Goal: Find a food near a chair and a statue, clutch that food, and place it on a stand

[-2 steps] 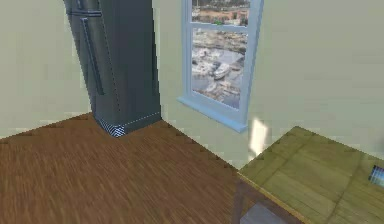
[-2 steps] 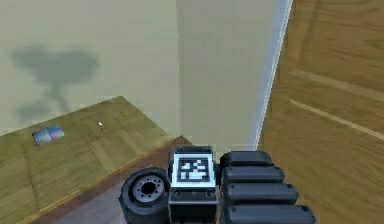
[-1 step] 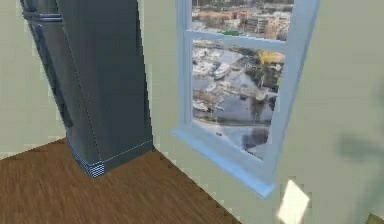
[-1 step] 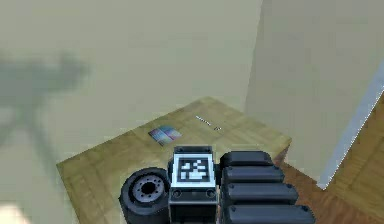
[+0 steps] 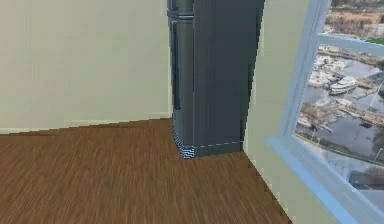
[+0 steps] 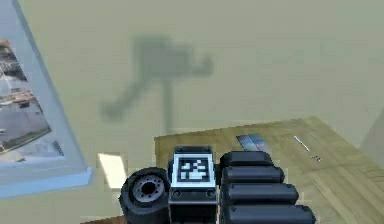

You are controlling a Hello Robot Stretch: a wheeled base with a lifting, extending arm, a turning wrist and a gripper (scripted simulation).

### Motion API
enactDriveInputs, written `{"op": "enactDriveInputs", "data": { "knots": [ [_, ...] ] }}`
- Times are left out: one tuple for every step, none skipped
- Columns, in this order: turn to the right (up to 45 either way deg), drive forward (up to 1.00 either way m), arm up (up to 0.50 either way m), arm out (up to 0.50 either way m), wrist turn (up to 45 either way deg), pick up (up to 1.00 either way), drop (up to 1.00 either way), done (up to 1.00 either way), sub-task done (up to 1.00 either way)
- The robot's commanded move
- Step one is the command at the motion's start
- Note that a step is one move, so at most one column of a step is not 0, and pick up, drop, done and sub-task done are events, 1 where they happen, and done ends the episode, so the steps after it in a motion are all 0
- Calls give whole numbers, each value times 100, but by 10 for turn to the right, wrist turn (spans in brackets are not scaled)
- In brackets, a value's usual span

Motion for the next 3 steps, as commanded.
{"op": "enactDriveInputs", "data": {
  "knots": [
    [0, 5, 0, 0, 0, 0, 0, 0, 0],
    [300, 0, 0, 0, 0, 0, 0, 0, 0],
    [0, 15, 0, 0, 0, 0, 0, 0, 0]
  ]
}}
